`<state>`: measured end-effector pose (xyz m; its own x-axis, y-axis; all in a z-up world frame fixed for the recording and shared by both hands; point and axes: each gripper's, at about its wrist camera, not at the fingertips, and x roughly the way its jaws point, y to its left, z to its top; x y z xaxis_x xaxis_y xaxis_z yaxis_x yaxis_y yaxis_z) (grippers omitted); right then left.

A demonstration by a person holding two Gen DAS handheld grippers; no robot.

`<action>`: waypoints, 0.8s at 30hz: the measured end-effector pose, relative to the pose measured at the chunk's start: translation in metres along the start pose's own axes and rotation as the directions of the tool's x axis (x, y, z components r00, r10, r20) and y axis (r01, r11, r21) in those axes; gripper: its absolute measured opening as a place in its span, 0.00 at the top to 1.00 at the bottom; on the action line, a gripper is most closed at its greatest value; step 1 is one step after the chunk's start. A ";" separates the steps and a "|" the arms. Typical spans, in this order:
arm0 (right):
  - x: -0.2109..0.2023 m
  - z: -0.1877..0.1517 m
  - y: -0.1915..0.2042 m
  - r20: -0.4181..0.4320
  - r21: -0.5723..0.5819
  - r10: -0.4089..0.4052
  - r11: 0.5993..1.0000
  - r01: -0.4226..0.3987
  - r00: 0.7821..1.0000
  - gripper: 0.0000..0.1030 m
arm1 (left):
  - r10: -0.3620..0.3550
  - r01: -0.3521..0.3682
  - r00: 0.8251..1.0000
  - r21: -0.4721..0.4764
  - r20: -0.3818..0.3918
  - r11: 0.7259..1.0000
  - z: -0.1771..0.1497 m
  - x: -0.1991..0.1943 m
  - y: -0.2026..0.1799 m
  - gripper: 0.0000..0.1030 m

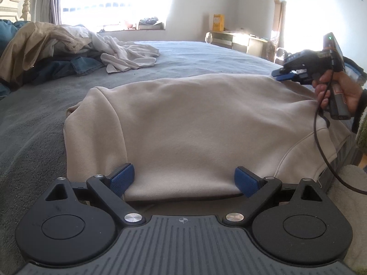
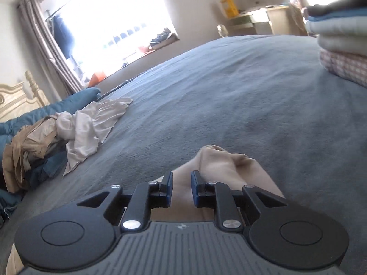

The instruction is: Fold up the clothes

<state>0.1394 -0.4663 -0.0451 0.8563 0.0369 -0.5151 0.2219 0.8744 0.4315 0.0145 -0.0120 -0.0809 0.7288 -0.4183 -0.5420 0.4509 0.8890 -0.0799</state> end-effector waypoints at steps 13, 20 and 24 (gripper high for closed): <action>-0.121 -0.103 0.114 -0.125 -0.274 0.328 0.896 -0.350 0.936 0.56 | 0.055 -0.046 0.997 -0.174 0.045 0.984 -0.004 -0.051 0.023 0.08; -0.136 -0.188 0.198 -0.224 -0.540 0.355 0.730 -0.419 0.908 0.39 | 0.037 -0.034 0.999 -0.313 0.006 0.949 -0.017 -0.066 0.053 0.08; -0.148 -0.229 0.232 -0.270 -0.658 0.347 0.615 -0.435 0.898 0.35 | -0.008 0.007 1.000 -0.420 -0.001 0.908 -0.022 -0.065 0.070 0.08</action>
<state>-0.0425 -0.1584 -0.0388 0.7202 0.4670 -0.5131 -0.5427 0.8399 0.0027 -0.0127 0.0817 -0.0695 0.7247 -0.4253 -0.5421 0.1980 0.8821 -0.4274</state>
